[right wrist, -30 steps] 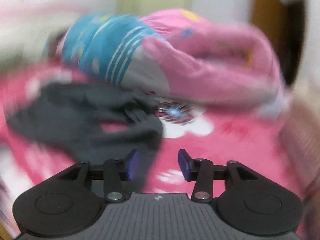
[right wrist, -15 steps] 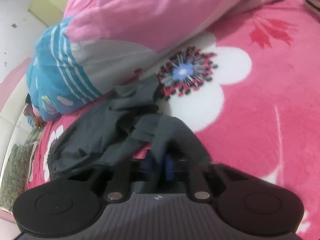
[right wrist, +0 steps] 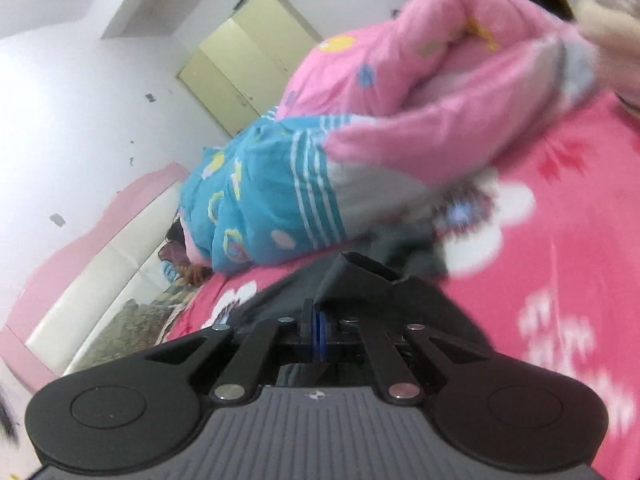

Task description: Fold clothes

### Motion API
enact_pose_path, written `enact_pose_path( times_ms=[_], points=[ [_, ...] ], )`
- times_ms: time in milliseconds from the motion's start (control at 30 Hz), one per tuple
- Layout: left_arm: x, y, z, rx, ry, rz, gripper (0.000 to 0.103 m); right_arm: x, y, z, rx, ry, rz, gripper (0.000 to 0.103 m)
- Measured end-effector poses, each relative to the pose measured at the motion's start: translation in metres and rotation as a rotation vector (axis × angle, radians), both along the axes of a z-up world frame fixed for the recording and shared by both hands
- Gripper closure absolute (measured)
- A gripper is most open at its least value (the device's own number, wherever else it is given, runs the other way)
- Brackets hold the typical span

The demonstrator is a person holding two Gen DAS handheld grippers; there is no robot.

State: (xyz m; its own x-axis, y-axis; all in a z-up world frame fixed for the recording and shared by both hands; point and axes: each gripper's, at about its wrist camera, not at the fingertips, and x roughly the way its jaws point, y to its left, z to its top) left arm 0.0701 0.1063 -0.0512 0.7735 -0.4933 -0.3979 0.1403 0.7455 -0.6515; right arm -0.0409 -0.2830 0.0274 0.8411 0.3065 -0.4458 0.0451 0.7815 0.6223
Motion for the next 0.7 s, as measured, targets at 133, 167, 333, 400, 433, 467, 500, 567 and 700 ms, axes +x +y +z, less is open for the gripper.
enact_pose_path(
  times_ms=[133,167,333,400,433,467,500,567,700],
  points=[
    [-0.012,0.011,0.003,0.002,0.004,0.024,0.065,-0.038,0.006,-0.038,0.019,0.102,-0.059,0.102],
    [-0.015,0.013,0.003,0.003,0.009,0.028,0.065,-0.048,0.008,-0.048,0.024,0.127,-0.074,0.102],
    [-0.03,0.015,0.004,0.025,0.032,0.036,0.065,-0.07,0.019,-0.085,-0.069,0.237,-0.116,0.101],
    [-0.034,0.014,0.005,0.048,0.028,0.035,0.065,-0.071,0.022,-0.088,-0.106,0.248,-0.112,0.099],
    [-0.036,0.013,0.006,0.06,0.026,0.037,0.065,-0.074,0.021,-0.084,-0.122,0.238,-0.115,0.097],
    [-0.038,0.013,0.007,0.072,0.022,0.043,0.064,-0.077,0.019,-0.08,-0.138,0.225,-0.118,0.092],
    [-0.04,0.013,0.008,0.079,0.018,0.048,0.064,-0.082,0.019,-0.077,-0.17,0.207,-0.136,0.088],
    [-0.042,0.015,0.009,0.089,0.012,0.061,0.064,-0.094,0.019,-0.068,-0.265,0.163,-0.19,0.073],
    [-0.04,0.021,0.014,0.103,0.011,0.116,0.064,-0.107,0.019,-0.053,-0.431,0.085,-0.257,0.073]
  ],
)
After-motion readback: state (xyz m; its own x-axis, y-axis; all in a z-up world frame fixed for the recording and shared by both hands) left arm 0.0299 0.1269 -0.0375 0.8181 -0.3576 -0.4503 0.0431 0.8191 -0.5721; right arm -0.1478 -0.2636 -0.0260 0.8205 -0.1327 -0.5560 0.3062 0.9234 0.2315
